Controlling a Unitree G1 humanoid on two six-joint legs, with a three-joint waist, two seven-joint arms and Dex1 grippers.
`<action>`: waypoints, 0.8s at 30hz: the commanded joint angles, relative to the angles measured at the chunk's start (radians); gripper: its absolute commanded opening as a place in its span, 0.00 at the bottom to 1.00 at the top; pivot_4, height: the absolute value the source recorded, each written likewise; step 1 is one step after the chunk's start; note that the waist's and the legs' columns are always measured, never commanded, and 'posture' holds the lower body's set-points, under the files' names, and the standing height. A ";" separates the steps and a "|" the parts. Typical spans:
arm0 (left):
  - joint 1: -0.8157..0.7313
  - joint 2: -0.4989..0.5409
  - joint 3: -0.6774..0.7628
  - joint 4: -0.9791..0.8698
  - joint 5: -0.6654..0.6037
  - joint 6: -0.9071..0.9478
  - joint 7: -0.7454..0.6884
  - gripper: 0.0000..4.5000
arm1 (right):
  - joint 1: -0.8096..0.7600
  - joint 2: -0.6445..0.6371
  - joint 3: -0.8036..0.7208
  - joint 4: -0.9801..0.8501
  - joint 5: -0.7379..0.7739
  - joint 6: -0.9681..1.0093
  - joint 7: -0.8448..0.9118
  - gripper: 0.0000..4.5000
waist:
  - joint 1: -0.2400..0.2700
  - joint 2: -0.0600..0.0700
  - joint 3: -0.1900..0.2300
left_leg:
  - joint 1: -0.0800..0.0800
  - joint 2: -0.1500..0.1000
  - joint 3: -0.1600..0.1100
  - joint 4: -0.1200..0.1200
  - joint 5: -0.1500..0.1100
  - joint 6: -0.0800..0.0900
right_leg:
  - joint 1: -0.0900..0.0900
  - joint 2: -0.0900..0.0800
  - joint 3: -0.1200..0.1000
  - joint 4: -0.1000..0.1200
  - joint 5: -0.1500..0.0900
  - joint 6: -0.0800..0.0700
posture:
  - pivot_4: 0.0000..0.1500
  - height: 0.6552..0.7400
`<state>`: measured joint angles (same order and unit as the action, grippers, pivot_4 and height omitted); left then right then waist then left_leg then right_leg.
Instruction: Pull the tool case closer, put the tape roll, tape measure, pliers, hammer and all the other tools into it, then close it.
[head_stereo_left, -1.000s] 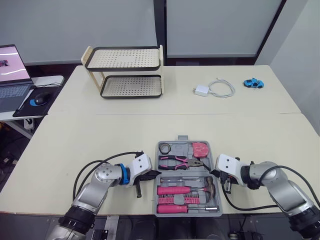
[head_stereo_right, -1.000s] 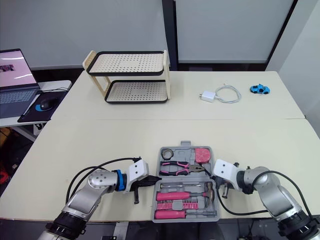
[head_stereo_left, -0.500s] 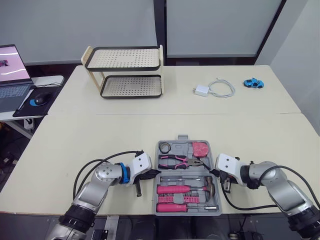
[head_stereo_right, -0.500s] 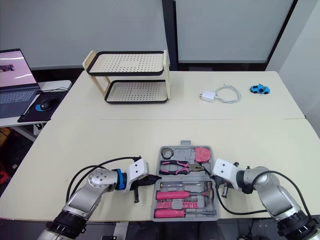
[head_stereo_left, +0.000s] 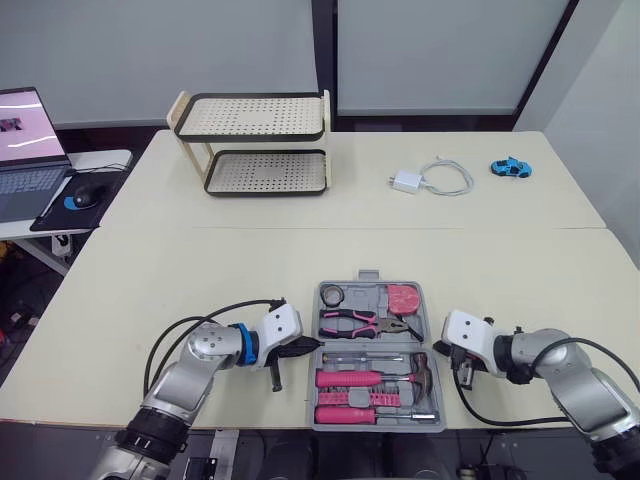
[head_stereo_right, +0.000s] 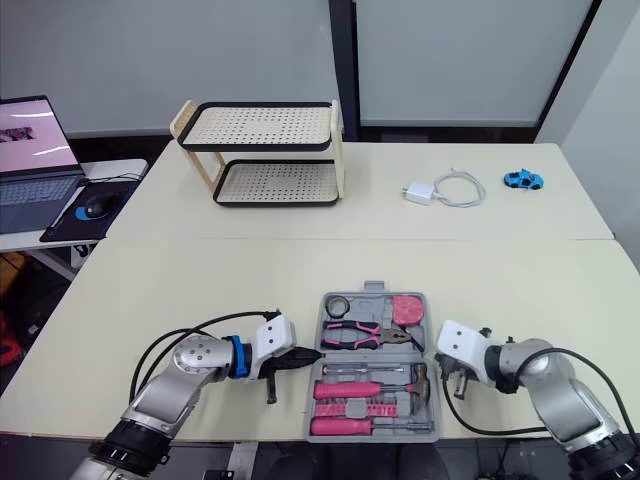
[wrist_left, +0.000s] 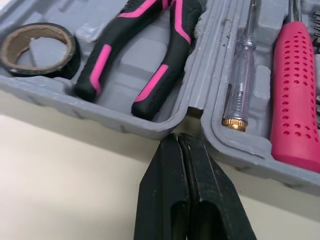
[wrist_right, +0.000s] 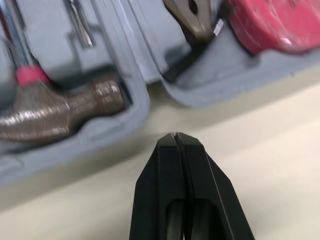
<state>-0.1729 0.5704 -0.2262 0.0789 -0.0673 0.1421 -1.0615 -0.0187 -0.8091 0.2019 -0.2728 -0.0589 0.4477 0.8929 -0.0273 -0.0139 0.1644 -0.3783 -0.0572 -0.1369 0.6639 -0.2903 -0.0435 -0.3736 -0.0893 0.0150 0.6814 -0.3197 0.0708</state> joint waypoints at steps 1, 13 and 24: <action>0.018 0.053 0.060 -0.061 -0.052 -0.004 -0.026 0.00 | 0.033 -0.037 -0.060 -0.065 0.009 0.010 -0.006 0.00 | -0.001 0.000 0.000 | 0.000 0.000 0.000 0.000 0.000 0.000 | 0.000 0.000 0.000 0.000 0.000 0.000 | 1.00 0.90; 0.097 0.189 -0.021 -0.399 -0.266 0.037 -0.305 0.00 | 0.229 -0.013 -0.295 -0.337 0.158 0.190 -0.047 0.00 | 0.000 0.001 -0.001 | 0.000 0.000 0.001 0.000 -0.002 0.004 | 0.001 0.000 0.000 -0.001 0.000 0.000 | 1.00 0.90; 0.019 0.032 -0.209 -0.208 -0.041 -0.104 -0.187 0.00 | 0.220 0.003 -0.284 -0.417 0.215 0.342 -0.118 0.00 | 0.000 0.001 -0.001 | 0.001 0.000 0.001 0.000 -0.002 0.004 | 0.002 0.000 0.000 -0.001 0.000 0.000 | 1.00 0.90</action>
<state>-0.1476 0.6057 -0.4232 -0.1345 -0.1255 0.0659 -1.2551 0.2093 -0.8011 -0.0684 -0.6545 0.1421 0.7859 0.7831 -0.0271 -0.0130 0.1638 -0.3770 -0.0577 -0.1358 0.6637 -0.2927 -0.0392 -0.3716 -0.0887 0.0155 0.6809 -0.3197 0.0709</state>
